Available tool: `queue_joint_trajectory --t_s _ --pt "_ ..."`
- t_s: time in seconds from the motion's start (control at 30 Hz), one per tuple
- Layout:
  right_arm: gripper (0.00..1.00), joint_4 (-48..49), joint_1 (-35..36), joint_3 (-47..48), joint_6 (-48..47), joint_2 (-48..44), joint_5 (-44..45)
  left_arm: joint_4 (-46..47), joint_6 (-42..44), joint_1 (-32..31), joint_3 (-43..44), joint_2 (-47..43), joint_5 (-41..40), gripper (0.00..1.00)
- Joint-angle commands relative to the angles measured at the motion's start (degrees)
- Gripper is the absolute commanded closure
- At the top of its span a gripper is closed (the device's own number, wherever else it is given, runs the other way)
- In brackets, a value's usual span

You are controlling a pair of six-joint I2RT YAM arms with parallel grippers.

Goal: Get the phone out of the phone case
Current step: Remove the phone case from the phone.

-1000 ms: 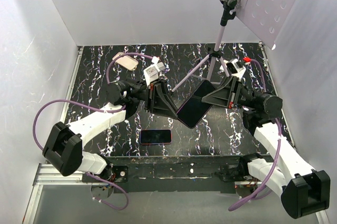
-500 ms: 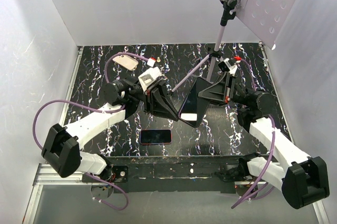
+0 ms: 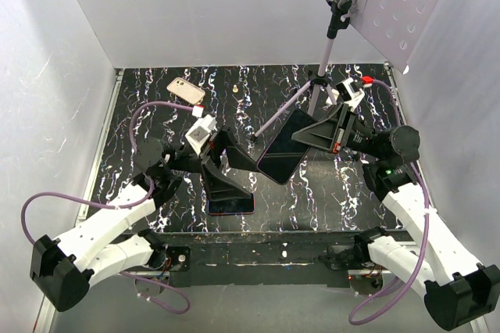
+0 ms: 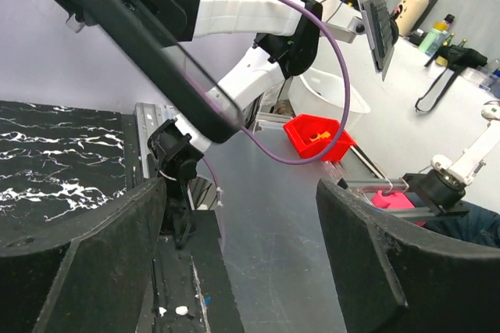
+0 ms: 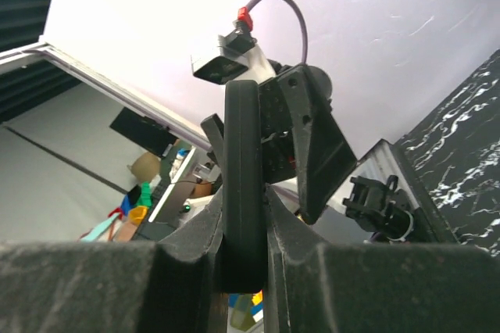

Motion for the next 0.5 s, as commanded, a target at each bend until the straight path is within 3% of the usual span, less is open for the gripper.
queue_joint_trajectory --t_s 0.0,0.13,0.3,0.47 --pt "0.99 -4.9 0.1 3.8 -6.7 -0.3 2.3 -0.5 -1.7 -0.2 0.1 -2.3 -3.3 0.25" --pt "0.99 -3.3 0.1 3.6 -6.3 0.1 1.6 -0.1 -3.7 -0.2 3.1 1.7 -2.3 0.37" --pt "0.99 -8.1 0.1 4.4 -9.2 -1.6 1.9 5.2 -8.8 -0.2 5.8 8.4 0.4 0.62" --pt "0.99 -9.7 0.1 4.3 -10.0 -2.3 1.4 9.7 -10.0 -0.1 5.1 8.9 1.9 0.76"
